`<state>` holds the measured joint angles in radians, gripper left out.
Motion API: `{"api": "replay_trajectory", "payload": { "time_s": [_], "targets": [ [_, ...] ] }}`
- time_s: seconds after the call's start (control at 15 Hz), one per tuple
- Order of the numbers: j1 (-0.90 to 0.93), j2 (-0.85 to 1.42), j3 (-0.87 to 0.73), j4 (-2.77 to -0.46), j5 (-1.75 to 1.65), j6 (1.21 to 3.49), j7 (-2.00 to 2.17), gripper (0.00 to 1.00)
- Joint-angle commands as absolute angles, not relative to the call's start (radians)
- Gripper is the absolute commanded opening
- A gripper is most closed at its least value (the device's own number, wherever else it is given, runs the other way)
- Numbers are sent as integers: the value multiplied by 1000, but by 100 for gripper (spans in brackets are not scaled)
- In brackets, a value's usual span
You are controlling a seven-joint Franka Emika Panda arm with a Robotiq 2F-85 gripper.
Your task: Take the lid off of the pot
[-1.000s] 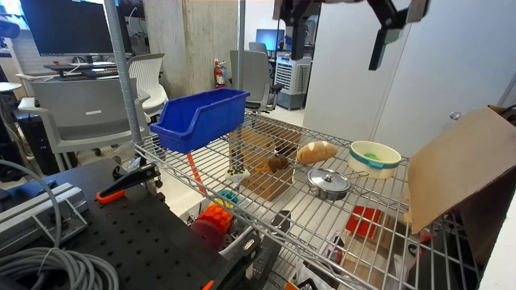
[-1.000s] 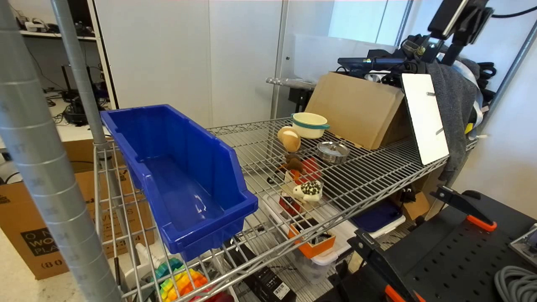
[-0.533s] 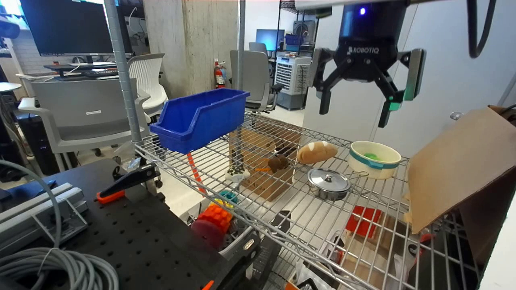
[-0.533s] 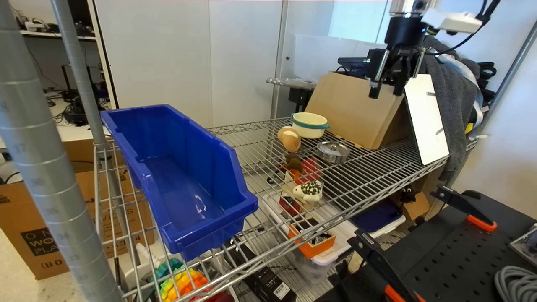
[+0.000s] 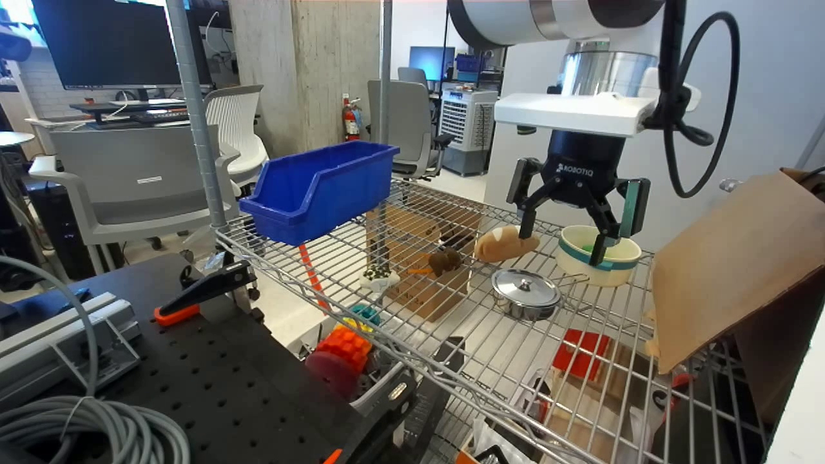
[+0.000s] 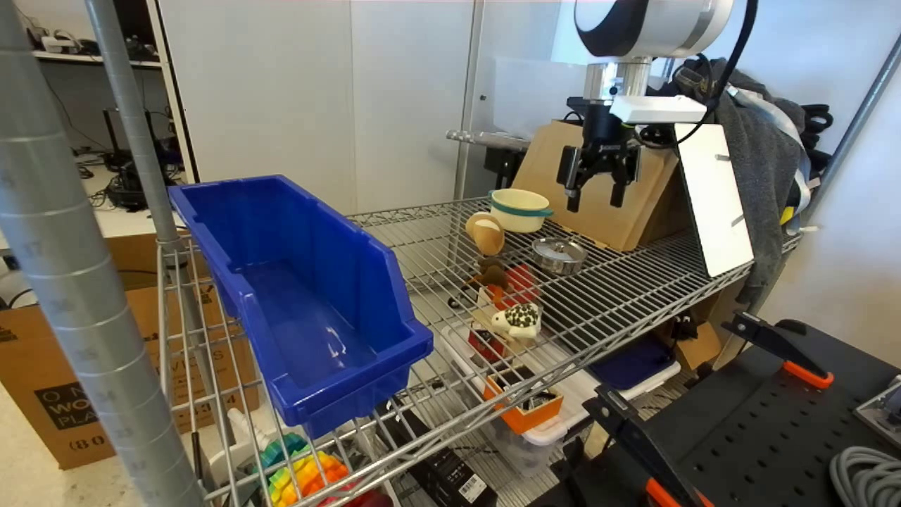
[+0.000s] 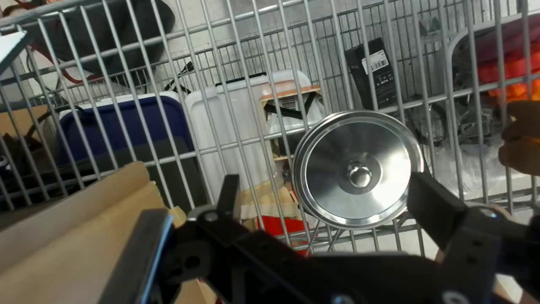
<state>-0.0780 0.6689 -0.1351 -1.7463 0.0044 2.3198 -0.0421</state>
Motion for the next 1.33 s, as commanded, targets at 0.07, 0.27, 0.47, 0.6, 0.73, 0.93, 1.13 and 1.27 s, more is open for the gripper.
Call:
{"api": "replay_trajectory", "payload": {
  "time_s": [0.07,0.27,0.47,0.6,0.73,0.93,1.13,1.27],
  "targets": [
    [-84,768,-102,-1624,18,2303,37,100],
    [-77,808,-95,-1587,15,2290,67,100],
    [-63,834,-102,-1577,0,2300,90,100],
    [-56,846,-104,-1571,-4,2302,98,96],
    [-48,858,-108,-1563,-9,2300,109,78],
    [-36,880,-116,-1539,-18,2288,131,58],
    [-26,891,-124,-1528,-33,2288,156,34],
    [-20,896,-130,-1526,-42,2293,167,19]
  ]
}}
